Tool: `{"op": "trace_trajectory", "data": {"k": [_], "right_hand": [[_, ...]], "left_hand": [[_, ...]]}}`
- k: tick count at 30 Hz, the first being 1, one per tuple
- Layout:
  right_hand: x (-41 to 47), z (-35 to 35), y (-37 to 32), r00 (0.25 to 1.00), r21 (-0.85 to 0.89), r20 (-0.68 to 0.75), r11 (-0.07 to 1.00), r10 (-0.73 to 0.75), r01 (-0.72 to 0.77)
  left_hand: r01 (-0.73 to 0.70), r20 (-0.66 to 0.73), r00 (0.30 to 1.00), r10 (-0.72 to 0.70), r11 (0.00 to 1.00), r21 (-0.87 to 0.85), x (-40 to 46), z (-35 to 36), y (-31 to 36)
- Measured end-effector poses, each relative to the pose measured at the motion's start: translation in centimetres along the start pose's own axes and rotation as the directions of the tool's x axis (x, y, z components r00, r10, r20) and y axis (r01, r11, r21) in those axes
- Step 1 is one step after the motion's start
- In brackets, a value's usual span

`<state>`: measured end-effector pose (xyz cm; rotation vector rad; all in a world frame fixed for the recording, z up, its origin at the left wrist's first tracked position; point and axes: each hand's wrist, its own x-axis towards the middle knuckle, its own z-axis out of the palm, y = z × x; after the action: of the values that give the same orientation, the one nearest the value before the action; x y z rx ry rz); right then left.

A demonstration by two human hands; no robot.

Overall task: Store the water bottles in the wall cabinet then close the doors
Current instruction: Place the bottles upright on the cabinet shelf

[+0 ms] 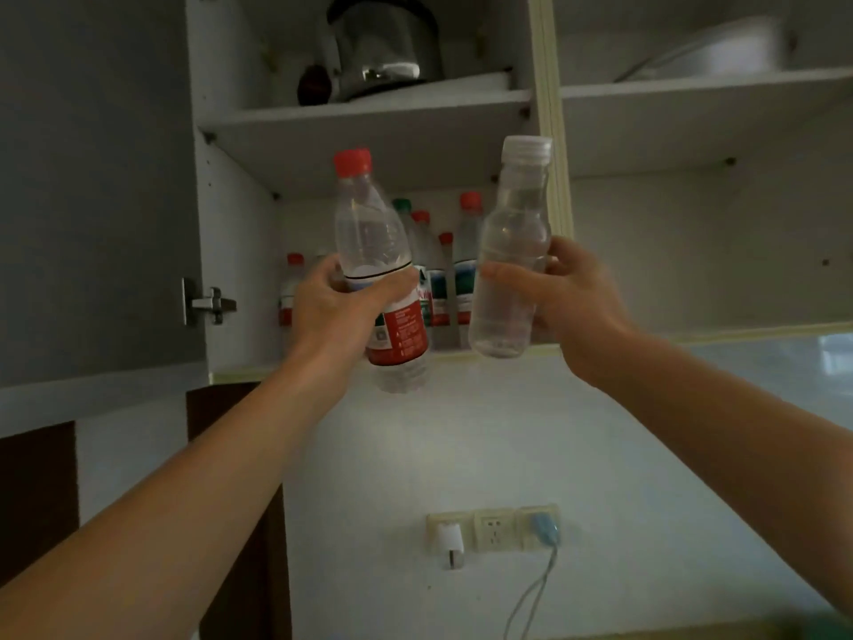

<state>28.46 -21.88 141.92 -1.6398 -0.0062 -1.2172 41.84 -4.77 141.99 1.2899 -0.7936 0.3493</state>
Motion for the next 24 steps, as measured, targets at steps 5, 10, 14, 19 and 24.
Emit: {"op": "trace_trajectory", "data": {"k": [5,10,14,19,24], "right_hand": [[5.9,-0.3,0.7,1.000,-0.044,-0.008,0.999,0.013,-0.013],[8.4,0.0,3.8,0.986,-0.058,0.021,0.985,0.166,-0.165],[9.2,0.4,6.2,0.987,-0.081,-0.022,0.983,0.161,-0.162],[9.5,1.4,7.9,0.986,-0.181,-0.169,0.983,0.009,-0.040],[8.9,2.9,9.8,0.924,-0.526,-0.187,0.828,-0.333,0.192]], "left_hand": [[-0.041,-0.007,0.999,0.041,0.998,0.039,5.2,3.8,-0.7],[-0.031,0.030,0.999,0.031,0.999,0.022,7.5,6.6,-2.9],[-0.084,-0.046,0.995,0.088,0.992,0.093,8.6,8.5,-4.9],[-0.330,-0.106,0.914,0.392,0.869,0.370,8.7,9.7,-7.1],[-0.414,-0.046,0.836,0.547,0.683,0.602,9.0,10.2,-8.4]]}}
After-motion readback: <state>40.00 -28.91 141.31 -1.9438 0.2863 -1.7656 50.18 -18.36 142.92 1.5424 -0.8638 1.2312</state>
